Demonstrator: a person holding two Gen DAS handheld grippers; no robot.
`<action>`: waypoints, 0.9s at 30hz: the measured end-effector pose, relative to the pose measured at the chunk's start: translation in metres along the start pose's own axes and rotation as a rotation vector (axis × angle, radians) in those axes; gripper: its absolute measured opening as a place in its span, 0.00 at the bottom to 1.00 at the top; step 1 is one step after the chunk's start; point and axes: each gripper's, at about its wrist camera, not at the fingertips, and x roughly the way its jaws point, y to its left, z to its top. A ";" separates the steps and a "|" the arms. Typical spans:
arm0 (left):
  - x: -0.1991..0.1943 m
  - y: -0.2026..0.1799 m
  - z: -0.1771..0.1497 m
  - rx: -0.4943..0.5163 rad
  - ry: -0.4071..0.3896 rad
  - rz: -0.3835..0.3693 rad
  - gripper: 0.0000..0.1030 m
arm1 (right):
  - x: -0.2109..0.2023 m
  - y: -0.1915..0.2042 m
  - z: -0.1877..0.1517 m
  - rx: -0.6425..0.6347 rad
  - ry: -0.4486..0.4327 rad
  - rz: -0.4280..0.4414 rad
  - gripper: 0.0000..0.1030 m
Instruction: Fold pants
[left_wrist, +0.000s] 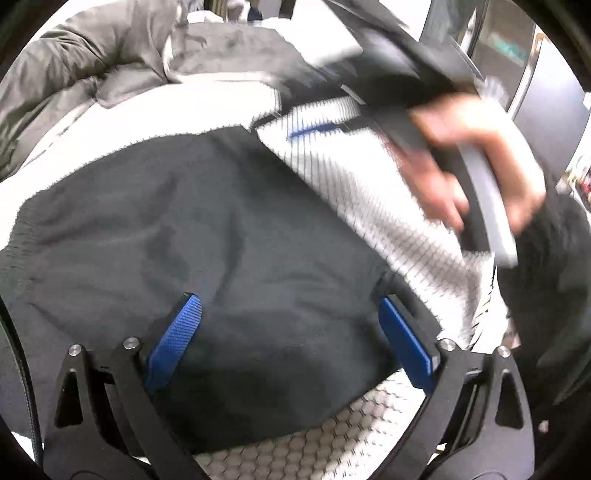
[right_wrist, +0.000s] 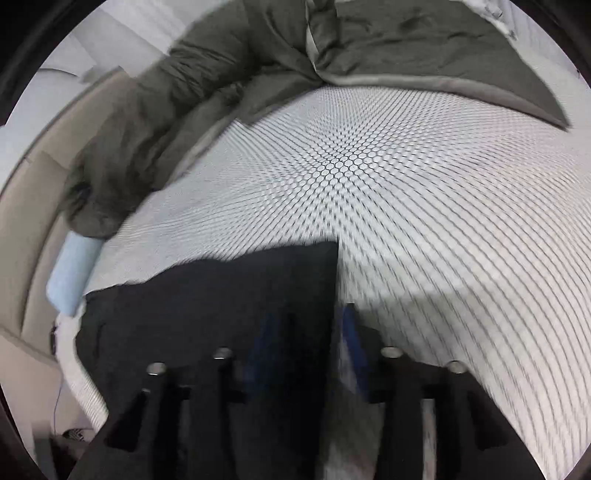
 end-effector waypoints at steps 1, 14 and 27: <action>-0.007 0.001 0.000 -0.003 -0.018 0.003 0.96 | -0.018 -0.004 -0.018 0.010 -0.027 0.022 0.49; 0.028 -0.039 -0.026 0.137 0.107 0.094 0.99 | -0.042 0.000 -0.135 -0.129 0.076 0.055 0.49; 0.034 -0.033 -0.034 0.150 0.121 0.055 0.99 | 0.018 0.035 -0.059 -0.121 0.090 0.001 0.14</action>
